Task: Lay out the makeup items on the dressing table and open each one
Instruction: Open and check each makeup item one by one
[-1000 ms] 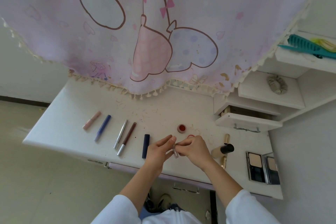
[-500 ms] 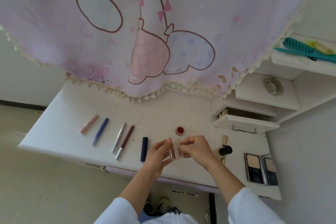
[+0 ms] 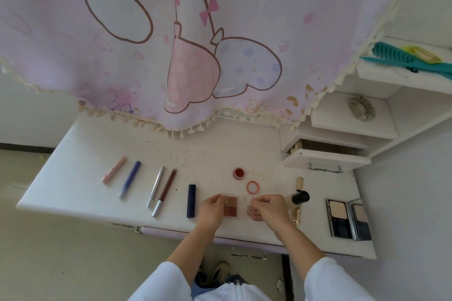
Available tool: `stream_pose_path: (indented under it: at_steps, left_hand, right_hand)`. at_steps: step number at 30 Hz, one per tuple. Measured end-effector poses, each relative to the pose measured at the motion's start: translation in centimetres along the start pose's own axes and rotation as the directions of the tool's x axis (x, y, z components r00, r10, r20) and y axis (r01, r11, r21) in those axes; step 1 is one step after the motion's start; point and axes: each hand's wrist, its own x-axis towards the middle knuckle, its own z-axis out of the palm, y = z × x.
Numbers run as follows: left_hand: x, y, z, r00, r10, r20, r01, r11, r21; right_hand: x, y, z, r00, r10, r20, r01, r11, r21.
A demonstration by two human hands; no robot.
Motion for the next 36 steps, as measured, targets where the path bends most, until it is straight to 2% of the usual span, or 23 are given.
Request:
stream_pose_path:
  at_steps: [3, 6, 10, 23, 29, 32, 36]
  left_hand:
    - [0.1, -0.3, -0.2, 0.996, 0.075, 0.040, -0.081, 0.984, 0.160]
    - [0.4, -0.9, 0.0, 0.992, 0.106, 0.069, -0.125, 0.919, 0.375]
    - [-0.2, -0.3, 0.1, 0.992, 0.088, 0.087, -0.120, 0.861, 0.494]
    - [0.1, -1.0, 0.3, 0.992, 0.084, 0.097, -0.122, 0.849, 0.514]
    - [0.1, -1.2, 0.1, 0.991, 0.097, 0.094, -0.132, 0.856, 0.500]
    - [-0.1, -0.9, -0.2, 0.984, 0.162, 0.072, -0.177, 0.871, 0.458]
    - [-0.7, 0.0, -1.9, 0.939, 0.334, -0.085, -0.277, 0.877, 0.393]
  right_hand:
    - [0.6, 0.6, -0.2, 1.000, 0.030, -0.009, -0.029, 0.998, 0.050]
    - [1.1, 1.2, -0.5, 0.999, 0.051, -0.017, -0.050, 0.998, 0.045]
    - [1.2, 1.7, -0.8, 0.998, 0.043, -0.053, -0.045, 0.998, -0.044]
    - [1.7, 2.7, -0.7, 0.999, 0.047, -0.022, -0.051, 0.961, -0.272]
    - [1.4, 2.1, 0.0, 0.999, -0.048, -0.014, 0.038, 0.913, -0.407]
    - [1.4, 1.2, 0.8, 0.995, -0.099, 0.006, 0.091, 0.889, -0.449]
    - [1.8, -1.1, 2.7, 0.983, -0.167, 0.081, 0.185, 0.852, -0.490]
